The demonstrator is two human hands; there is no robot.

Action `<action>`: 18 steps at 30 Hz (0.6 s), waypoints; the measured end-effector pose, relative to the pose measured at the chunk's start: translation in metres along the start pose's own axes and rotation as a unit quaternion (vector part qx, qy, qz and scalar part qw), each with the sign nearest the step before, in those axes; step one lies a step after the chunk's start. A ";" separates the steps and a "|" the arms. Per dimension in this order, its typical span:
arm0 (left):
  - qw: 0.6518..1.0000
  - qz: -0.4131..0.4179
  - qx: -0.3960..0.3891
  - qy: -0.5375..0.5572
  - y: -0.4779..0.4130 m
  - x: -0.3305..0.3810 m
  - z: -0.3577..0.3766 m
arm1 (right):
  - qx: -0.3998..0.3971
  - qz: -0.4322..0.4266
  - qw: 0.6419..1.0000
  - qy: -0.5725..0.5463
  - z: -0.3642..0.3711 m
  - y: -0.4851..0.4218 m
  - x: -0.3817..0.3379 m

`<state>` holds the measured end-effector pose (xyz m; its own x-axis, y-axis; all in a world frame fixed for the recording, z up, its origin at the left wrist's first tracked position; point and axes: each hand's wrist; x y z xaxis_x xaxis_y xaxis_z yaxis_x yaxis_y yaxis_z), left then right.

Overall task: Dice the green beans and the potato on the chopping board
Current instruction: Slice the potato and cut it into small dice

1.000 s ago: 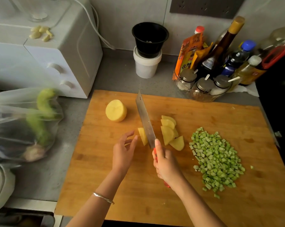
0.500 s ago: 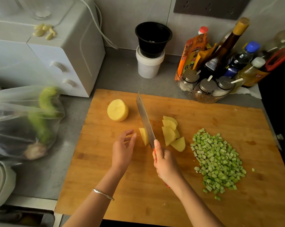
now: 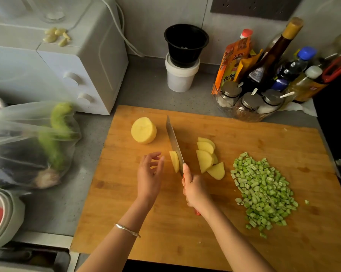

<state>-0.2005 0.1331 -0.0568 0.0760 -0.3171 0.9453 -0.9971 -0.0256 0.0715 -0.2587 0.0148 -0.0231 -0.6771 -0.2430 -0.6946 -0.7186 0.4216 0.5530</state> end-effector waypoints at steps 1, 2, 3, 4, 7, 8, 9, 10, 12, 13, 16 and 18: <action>1.000 -0.001 -0.007 0.003 0.000 0.001 0.001 | 0.003 0.002 1.000 -0.005 0.001 0.000 0.001; 1.000 -0.003 -0.019 0.009 0.001 0.002 0.003 | 0.005 -0.002 1.000 -0.002 0.001 -0.001 0.003; 0.999 -0.008 -0.035 0.016 0.001 0.002 0.006 | 0.007 -0.014 1.000 0.012 0.001 0.000 0.004; 0.998 -0.011 -0.052 0.019 0.001 0.003 0.009 | 0.010 -0.029 0.999 0.031 0.001 0.001 0.004; 0.997 -0.007 -0.083 0.001 -0.002 0.002 0.019 | 0.013 -0.062 0.996 0.057 0.001 0.003 0.005; 0.996 -0.005 -0.084 -0.005 -0.003 0.001 0.021 | 0.009 -0.061 0.997 0.052 0.001 0.003 0.005; 0.996 -0.001 -0.084 -0.010 -0.004 0.002 0.022 | 0.004 -0.054 0.998 0.040 0.001 0.002 0.005; 0.996 0.006 -0.084 -0.015 -0.004 0.002 0.023 | -0.001 -0.043 0.999 0.024 0.000 0.001 0.005; 0.996 0.027 -0.085 -0.026 -0.004 0.003 0.023 | -0.009 -0.022 1.000 0.003 -0.004 0.001 0.010; 0.995 0.033 -0.084 -0.033 -0.004 0.003 0.024 | -0.014 -0.018 1.000 -0.002 -0.007 0.002 0.014; 0.996 0.023 -0.076 -0.048 -0.003 0.000 0.028 | -0.021 -0.015 0.999 -0.023 -0.017 0.006 0.025; 0.996 0.018 -0.071 -0.043 -0.002 -0.001 0.030 | -0.016 -0.013 0.999 -0.044 -0.027 0.008 0.029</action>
<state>-0.1982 0.1053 -0.0677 0.0332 -0.3960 0.9177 -0.9889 0.1199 0.0876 -0.2884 -0.0127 -0.0267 -0.6430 -0.1751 -0.7456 -0.7411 0.3879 0.5480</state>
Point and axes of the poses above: each hand's wrist, its own y-axis away from the middle knuckle, its own z-axis out of the palm, x = y × z, and after that the axes turned 4 degrees about x, right-handed
